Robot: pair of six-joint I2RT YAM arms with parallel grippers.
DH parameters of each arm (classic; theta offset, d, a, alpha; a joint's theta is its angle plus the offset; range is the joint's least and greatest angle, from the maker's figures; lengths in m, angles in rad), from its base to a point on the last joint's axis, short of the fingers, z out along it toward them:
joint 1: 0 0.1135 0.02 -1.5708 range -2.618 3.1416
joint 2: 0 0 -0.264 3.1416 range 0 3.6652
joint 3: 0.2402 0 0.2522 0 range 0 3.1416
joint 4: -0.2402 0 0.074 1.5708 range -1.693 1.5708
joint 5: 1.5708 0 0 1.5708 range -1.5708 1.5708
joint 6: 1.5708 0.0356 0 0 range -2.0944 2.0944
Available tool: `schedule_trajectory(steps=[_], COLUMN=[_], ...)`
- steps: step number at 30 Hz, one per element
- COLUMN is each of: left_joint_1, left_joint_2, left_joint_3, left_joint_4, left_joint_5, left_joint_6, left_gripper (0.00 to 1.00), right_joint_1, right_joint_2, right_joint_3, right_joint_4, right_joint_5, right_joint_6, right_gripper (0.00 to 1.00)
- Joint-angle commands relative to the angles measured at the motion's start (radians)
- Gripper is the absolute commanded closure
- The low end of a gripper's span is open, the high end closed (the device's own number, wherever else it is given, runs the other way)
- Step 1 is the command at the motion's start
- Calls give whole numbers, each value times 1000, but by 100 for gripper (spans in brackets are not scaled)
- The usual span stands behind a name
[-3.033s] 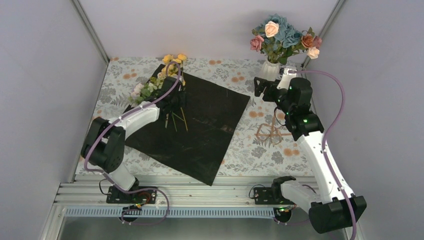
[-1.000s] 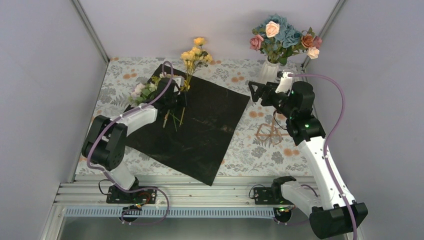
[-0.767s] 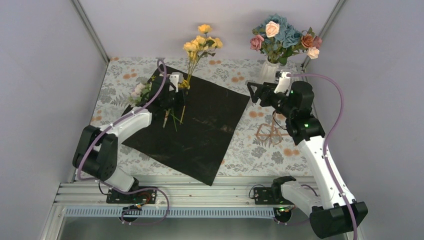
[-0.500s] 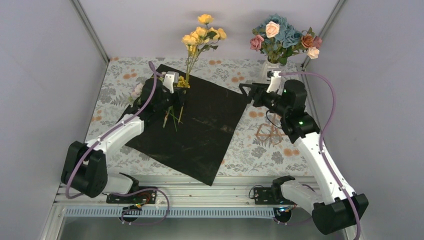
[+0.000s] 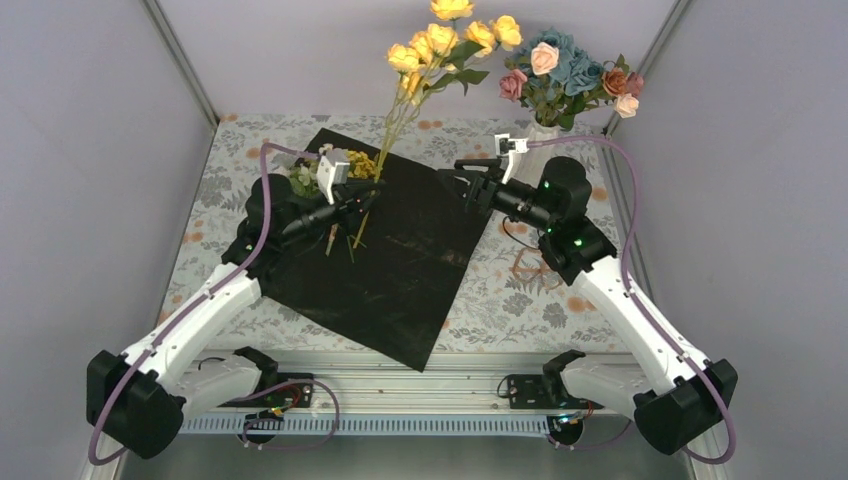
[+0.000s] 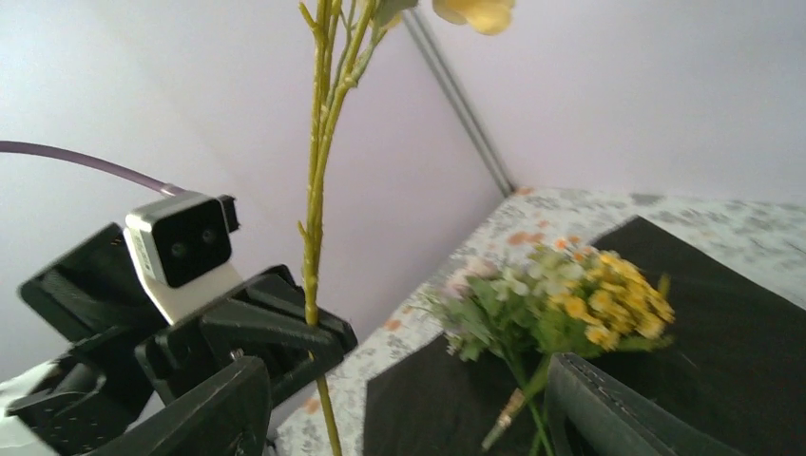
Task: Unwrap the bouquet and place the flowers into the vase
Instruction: Pick up the fake flower from the wrapping paper.
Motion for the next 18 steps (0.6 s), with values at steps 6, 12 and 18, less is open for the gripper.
schedule_trajectory(steps=[6,12,18], left_joint_1=[-33,-56,-130], left_joint_2=[-71,-80,-86], left_joint_3=[45,77,148], left_joint_4=[43,78,4], left_joint_5=[192,332,384], left_joint_6=[34,-31,-10], left_gripper=[98,98,98], right_joint_1=[98,142,177], right_joint_2=[23,-21,-20], right_joint_3=[62,48,68], right_joint_4=[283,401,415], right_joint_5=[-197,-213,-228], right_joint_6=[-25,-48,-86], right_gripper=[20,15,18])
